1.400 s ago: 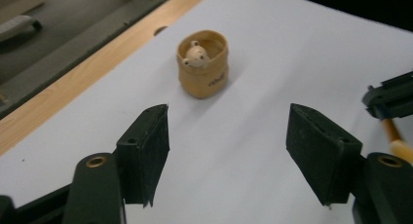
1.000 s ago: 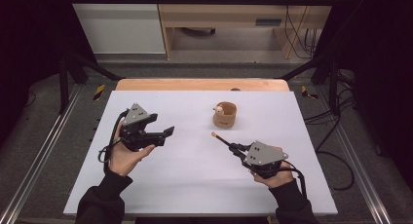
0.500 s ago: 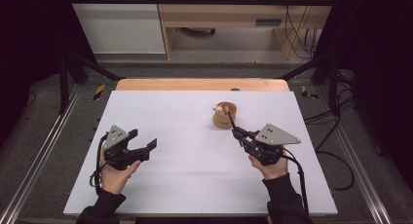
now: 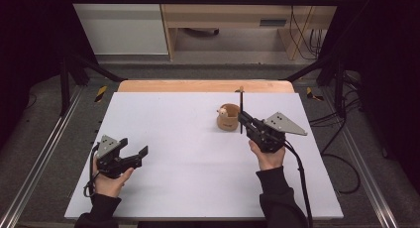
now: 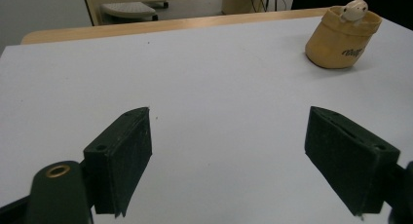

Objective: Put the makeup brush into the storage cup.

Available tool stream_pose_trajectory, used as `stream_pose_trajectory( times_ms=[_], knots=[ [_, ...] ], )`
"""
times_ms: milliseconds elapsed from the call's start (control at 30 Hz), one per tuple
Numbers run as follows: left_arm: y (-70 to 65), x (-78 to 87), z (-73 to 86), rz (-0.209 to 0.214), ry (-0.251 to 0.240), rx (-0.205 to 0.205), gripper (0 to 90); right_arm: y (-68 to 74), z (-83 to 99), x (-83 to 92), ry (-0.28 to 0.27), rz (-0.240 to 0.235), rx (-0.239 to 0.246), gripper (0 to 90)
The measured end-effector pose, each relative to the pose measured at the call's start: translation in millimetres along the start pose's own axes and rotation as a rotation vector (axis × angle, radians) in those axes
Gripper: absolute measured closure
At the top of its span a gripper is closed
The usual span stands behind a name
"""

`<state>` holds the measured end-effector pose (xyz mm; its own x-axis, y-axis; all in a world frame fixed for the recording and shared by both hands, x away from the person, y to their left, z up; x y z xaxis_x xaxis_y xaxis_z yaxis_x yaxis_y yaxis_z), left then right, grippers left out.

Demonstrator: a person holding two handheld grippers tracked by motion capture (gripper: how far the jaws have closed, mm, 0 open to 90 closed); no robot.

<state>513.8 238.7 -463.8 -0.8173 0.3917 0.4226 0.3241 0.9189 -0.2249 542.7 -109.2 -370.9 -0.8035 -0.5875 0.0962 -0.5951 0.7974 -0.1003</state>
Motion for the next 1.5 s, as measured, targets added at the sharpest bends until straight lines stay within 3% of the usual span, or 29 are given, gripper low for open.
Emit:
stream_pose_trajectory(
  times_ms=[333, 533, 933, 1500],
  knots=[
    [11.9, 0.6, 5.4, -0.021, 0.006, 0.011, 16.3, -17.3, -2.9, -34.4, -0.004, 0.077, -0.053, 84.2],
    [14.7, -0.9, 8.1, -0.024, 0.02, 0.012, 15.8, -30.5, -1.0, -55.4, 0.011, 0.118, -0.056, 84.1],
    [17.6, -2.9, 10.4, -0.034, 0.03, 0.009, 15.8, -58.1, 0.5, -80.7, 0.005, 0.195, -0.099, 84.2],
    [18.0, -4.2, 12.6, -0.033, 0.04, -0.003, 15.8, -70.7, 40.6, -116.2, 0.098, 0.234, -0.116, 84.2]
  ],
)
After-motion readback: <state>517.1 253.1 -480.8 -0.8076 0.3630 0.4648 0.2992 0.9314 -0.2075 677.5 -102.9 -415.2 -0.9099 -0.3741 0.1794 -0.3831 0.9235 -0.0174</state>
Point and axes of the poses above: each handheld gripper's, and its own axes: x roughly backward along the jaws, z roughly out of its underside, y roughly to its left, the point moved 9 cm from there along -x, roughly forward along the jaws, and after that the axes turned 10 degrees about x, right-handed, at the moved point
